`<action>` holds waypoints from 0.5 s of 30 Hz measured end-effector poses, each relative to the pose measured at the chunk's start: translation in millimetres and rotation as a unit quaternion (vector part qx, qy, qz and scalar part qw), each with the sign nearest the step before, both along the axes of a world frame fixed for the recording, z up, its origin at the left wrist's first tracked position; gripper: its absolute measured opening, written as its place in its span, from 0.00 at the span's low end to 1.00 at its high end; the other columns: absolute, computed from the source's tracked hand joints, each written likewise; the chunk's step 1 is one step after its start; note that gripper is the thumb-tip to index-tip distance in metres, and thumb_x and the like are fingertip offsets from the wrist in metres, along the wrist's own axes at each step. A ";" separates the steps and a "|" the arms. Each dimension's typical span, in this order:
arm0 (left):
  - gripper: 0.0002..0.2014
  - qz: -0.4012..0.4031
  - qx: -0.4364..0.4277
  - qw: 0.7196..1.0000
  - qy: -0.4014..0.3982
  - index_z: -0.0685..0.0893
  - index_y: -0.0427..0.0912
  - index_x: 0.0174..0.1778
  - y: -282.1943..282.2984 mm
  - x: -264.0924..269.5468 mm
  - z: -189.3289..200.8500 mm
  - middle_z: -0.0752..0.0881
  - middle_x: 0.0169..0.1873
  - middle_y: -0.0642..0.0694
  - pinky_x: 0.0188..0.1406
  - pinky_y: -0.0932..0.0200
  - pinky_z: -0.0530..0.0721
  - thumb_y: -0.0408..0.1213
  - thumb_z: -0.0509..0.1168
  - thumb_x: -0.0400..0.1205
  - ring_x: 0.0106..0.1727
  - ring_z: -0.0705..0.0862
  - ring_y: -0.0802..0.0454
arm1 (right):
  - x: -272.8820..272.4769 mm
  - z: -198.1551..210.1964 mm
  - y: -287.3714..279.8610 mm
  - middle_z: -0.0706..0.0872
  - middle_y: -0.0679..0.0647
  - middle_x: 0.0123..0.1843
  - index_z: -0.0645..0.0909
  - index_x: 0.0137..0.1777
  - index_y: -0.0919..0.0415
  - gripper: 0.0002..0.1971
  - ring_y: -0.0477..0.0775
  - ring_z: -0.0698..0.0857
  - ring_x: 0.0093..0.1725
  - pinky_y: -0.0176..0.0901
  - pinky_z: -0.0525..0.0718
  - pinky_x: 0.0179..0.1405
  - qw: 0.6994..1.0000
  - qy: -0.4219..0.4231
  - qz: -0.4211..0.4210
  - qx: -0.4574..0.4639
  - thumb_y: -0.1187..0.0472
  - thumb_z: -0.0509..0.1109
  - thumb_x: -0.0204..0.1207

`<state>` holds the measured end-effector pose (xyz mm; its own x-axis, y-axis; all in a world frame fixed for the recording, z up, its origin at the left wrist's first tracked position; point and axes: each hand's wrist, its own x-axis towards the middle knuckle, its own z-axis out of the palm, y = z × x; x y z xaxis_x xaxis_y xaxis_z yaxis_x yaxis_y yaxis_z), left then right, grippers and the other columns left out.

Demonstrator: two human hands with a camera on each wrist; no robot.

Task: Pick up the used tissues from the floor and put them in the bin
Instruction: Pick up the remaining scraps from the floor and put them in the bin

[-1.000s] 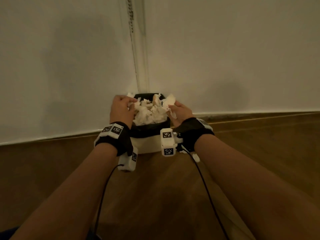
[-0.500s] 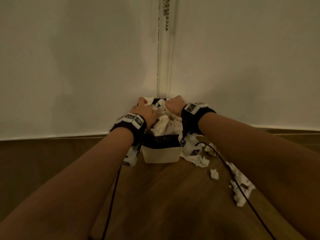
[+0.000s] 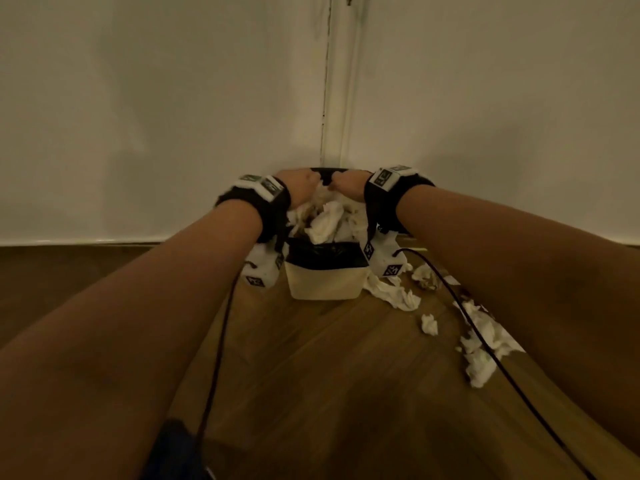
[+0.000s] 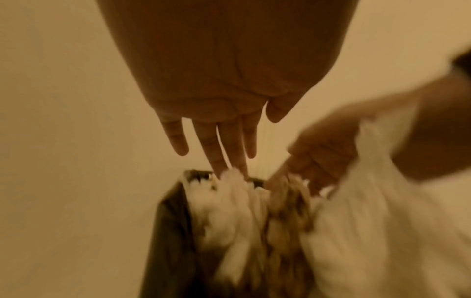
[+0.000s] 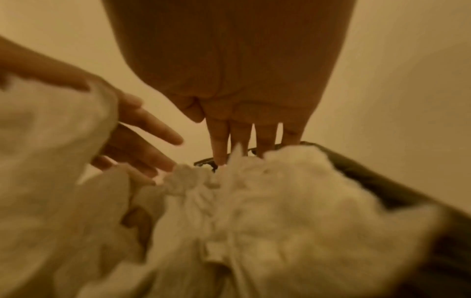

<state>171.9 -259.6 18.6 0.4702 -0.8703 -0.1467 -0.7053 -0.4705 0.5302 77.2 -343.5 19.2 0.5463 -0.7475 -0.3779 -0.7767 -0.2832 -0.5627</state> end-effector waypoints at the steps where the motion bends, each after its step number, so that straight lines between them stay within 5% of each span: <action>1: 0.19 -0.007 -0.023 1.000 0.006 0.75 0.37 0.70 7.1 5.9 8.8 0.79 0.67 0.39 0.65 0.54 0.72 0.38 0.48 0.88 0.67 0.77 0.42 | -8.3 3.1 -0.6 0.72 0.65 0.75 0.68 0.75 0.67 0.23 0.63 0.73 0.72 0.46 0.71 0.67 0.999 -0.010 -0.008 -0.031 0.55 0.46 0.88; 5: 0.17 0.027 -0.142 0.989 0.040 0.81 0.42 0.62 40.1 33.2 28.4 0.86 0.54 0.44 0.54 0.59 0.76 0.40 0.48 0.88 0.52 0.83 0.49 | -39.6 10.3 -10.1 0.73 0.62 0.75 0.71 0.75 0.64 0.21 0.62 0.73 0.72 0.48 0.71 0.69 0.990 -0.080 0.017 -0.111 0.61 0.47 0.87; 8: 0.16 0.064 -0.207 0.976 0.032 0.85 0.43 0.52 65.3 38.2 31.3 0.86 0.44 0.45 0.44 0.61 0.78 0.38 0.50 0.86 0.42 0.83 0.52 | -67.8 7.0 -14.3 0.80 0.58 0.69 0.81 0.67 0.60 0.20 0.59 0.78 0.67 0.41 0.73 0.60 0.981 -0.146 -0.014 -0.129 0.59 0.50 0.85; 15: 0.14 0.093 -0.247 0.964 -0.018 0.87 0.43 0.40 77.0 -31.9 19.0 0.82 0.33 0.48 0.37 0.61 0.74 0.39 0.55 0.82 0.33 0.77 0.53 | -131.9 -3.5 0.3 0.87 0.57 0.57 0.85 0.59 0.58 0.18 0.53 0.82 0.53 0.38 0.76 0.49 0.965 -0.202 -0.088 -0.145 0.60 0.54 0.83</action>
<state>140.0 -182.6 37.6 0.6225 -0.7300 0.2823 -0.6544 -0.2876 0.6993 -54.6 -343.1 15.8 0.4600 -0.8844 0.0788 -0.5610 -0.3583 -0.7463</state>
